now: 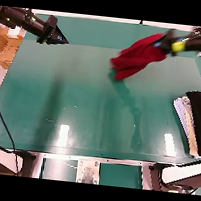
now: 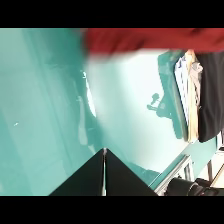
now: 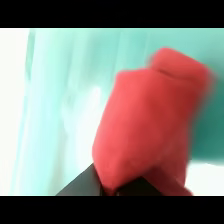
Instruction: Fold the shirts.
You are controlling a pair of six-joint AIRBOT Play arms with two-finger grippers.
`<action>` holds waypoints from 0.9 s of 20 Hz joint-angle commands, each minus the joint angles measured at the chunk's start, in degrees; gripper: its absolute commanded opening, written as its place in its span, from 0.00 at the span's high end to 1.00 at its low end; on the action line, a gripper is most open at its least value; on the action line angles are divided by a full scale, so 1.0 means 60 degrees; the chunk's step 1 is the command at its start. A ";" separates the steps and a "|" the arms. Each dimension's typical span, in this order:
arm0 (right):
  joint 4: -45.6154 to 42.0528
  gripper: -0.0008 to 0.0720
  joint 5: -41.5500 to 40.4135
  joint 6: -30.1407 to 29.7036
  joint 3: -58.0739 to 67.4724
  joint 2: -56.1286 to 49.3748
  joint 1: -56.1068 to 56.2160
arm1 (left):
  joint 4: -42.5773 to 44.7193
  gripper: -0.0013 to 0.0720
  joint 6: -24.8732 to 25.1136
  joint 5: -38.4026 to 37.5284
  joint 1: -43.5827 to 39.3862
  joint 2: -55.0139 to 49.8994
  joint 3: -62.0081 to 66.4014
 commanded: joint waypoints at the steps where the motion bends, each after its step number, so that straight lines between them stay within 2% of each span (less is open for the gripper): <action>1: -0.0029 0.97 0.0470 0.0962 0.1468 0.0193 -0.2025 | 0.0004 0.95 0.0022 0.0015 -0.0004 0.0004 0.0011; 6: -0.0062 0.97 0.0568 0.0965 0.1005 0.0189 -0.5096 | 0.0007 0.95 0.0018 0.0025 -0.0004 0.0004 0.0007; 10: -0.0095 0.97 0.1060 0.1570 0.0998 0.0248 -0.6688 | 0.0007 0.95 0.0018 0.0022 -0.0004 0.0004 0.0007; 15: -0.1945 0.97 0.1475 0.2361 0.0994 0.1031 -0.7901 | 0.0004 0.95 0.0015 0.0011 -0.0004 0.0004 0.0007; 18: -0.2295 0.97 0.2856 0.2929 0.0980 0.1111 -0.8466 | 0.0004 0.95 0.0015 -0.0073 -0.0004 0.0004 0.0007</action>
